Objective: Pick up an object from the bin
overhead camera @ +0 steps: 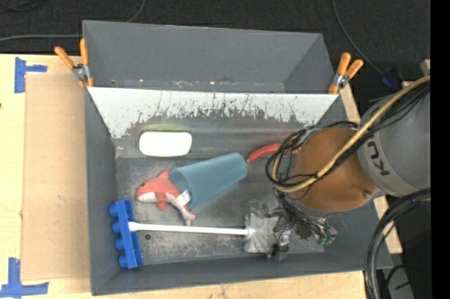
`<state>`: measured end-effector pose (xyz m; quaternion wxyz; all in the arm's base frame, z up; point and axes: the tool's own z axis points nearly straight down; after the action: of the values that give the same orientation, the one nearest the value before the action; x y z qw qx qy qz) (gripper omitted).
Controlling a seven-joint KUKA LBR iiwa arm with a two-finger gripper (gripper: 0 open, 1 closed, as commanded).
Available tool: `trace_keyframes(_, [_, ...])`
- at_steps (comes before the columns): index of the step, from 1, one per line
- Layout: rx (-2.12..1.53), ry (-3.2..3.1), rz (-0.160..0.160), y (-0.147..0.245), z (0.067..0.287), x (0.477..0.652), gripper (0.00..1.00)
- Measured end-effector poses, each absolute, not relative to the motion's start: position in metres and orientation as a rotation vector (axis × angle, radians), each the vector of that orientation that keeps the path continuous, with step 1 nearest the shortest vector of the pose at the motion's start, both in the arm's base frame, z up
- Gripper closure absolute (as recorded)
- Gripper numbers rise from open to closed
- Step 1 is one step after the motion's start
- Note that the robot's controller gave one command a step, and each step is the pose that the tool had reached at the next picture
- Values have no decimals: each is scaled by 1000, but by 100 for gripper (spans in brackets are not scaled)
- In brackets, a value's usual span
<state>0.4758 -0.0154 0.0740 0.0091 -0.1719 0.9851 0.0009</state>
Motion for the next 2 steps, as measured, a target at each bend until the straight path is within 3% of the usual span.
trace_keyframes(1, [-540,3076,4,-15,83,476,100])
trace_keyframes(2, [-539,3088,8,-14,126,472,100])
